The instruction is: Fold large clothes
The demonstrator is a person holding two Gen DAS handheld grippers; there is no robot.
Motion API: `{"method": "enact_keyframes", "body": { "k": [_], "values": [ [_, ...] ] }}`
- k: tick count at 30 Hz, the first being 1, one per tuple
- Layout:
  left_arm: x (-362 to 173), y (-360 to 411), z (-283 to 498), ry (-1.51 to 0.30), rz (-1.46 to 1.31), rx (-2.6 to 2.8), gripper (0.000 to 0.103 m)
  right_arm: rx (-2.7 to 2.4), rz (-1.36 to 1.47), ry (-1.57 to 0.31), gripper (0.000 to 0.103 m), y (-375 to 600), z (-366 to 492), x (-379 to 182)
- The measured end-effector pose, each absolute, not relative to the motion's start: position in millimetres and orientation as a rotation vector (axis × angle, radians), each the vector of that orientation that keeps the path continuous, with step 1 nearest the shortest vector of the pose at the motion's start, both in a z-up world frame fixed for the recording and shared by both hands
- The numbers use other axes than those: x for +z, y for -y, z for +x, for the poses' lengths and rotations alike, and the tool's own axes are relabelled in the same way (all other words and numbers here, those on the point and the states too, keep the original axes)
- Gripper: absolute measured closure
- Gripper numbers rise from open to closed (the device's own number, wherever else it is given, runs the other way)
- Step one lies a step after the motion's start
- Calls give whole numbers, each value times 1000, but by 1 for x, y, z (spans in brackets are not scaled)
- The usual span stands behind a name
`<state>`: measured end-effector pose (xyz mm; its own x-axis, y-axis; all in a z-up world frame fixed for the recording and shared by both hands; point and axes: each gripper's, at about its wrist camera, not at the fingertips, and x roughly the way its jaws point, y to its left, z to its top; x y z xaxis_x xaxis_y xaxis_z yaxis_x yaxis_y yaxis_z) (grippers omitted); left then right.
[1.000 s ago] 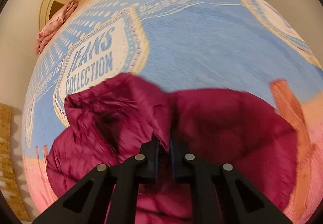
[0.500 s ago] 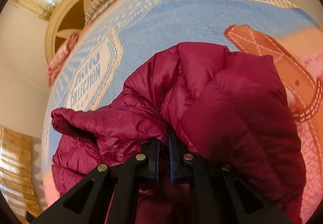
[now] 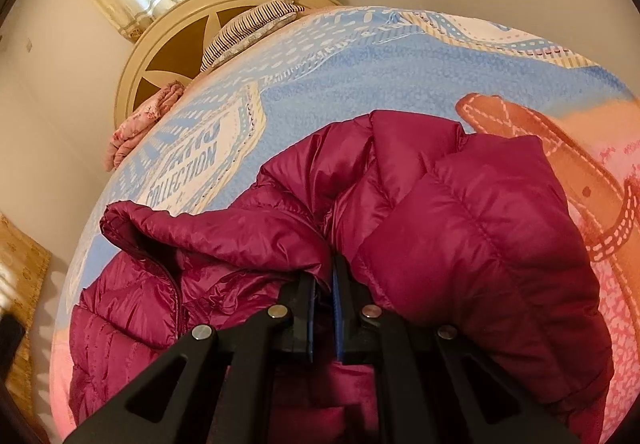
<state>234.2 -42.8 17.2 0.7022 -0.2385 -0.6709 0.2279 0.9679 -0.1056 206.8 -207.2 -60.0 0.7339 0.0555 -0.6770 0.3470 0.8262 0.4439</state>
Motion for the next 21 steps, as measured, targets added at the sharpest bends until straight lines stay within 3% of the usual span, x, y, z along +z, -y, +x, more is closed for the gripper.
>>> {"method": "enact_keyframes", "body": {
  "k": [3, 5, 6, 7, 9, 10, 16, 21],
  "values": [
    [2, 78, 279, -840, -63, -254, 0, -162, 602, -732, 98, 209, 206, -62],
    [-8, 90, 294, -853, -53, -214, 10, -155, 612, -727, 98, 210, 204, -63],
    [-13, 98, 300, -849, -21, -198, 27, -153, 615, -725, 98, 210, 204, -63],
    [-17, 101, 303, -856, 2, -186, 37, -150, 618, -724, 98, 211, 204, -64],
    [-28, 97, 308, -895, -23, -187, 75, -147, 623, -722, 98, 211, 204, -64],
    [-30, 86, 307, -905, -72, -198, 83, -146, 624, -721, 98, 211, 204, -64],
    [-26, 50, 275, -827, -145, -183, 84, -141, 634, -721, 98, 213, 204, -65],
    [-43, 27, 244, -868, -212, -170, 84, -138, 639, -720, 98, 213, 204, -65]
  ]
}}
